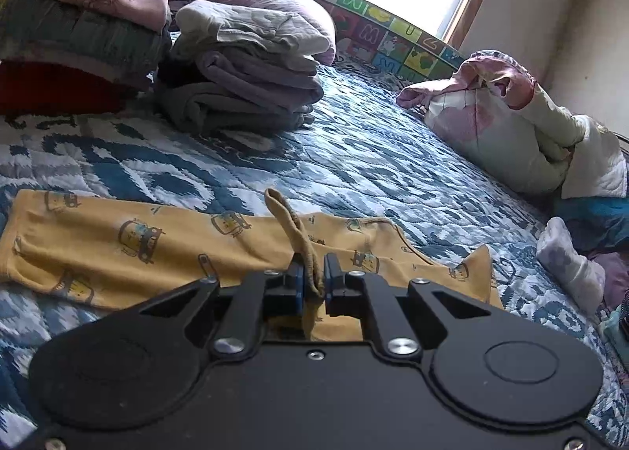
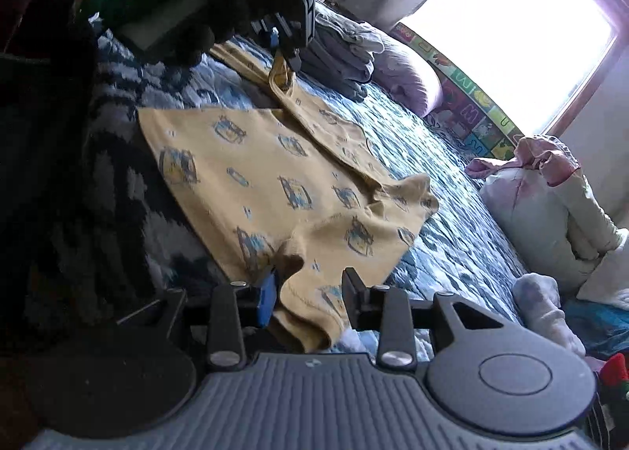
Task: Fold clothes
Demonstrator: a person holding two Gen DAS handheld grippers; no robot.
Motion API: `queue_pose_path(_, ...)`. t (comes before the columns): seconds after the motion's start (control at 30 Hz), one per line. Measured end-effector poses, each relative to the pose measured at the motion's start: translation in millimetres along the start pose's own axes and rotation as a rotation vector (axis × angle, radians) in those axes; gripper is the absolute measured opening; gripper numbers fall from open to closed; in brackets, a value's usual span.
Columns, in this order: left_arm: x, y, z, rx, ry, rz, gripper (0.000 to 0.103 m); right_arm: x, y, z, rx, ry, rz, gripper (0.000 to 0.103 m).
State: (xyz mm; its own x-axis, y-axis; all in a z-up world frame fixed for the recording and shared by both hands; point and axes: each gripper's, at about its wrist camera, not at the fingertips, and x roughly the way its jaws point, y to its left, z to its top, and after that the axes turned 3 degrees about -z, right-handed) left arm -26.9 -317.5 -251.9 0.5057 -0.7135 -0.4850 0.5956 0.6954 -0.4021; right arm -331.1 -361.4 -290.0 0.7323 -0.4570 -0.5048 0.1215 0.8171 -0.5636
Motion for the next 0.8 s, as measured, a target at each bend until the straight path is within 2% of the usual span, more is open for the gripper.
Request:
queue_pose_path(0.17, -1.4, -2.2, -1.7, 0.007, 0.005, -0.010, 0.005, -1.6, -6.7, -11.1, 0.022, 0.033, -0.007, 0.036)
queue_pose_path(0.3, -1.3, -2.7, -2.3, 0.000, 0.007, -0.015, 0.005, -2.3, -3.6, -11.3, 0.004, 0.027, -0.014, 0.036)
queue_pose_path(0.47, -3.3, -2.1, -2.2, -0.005, 0.004, -0.012, 0.005, -4.4, 5.0, -8.6, -0.026, 0.021, 0.008, 0.035)
queue_pose_path(0.57, -7.1, 2.2, 0.7, -0.019, -0.016, 0.004, 0.005, -6.7, -3.9, -8.9, 0.016, 0.023, 0.025, 0.035)
queue_pose_path(0.8, -5.7, 2.3, 0.4, -0.037, -0.003, -0.007, 0.005, -6.7, 8.7, 7.5, 0.004, -0.019, 0.055, 0.044)
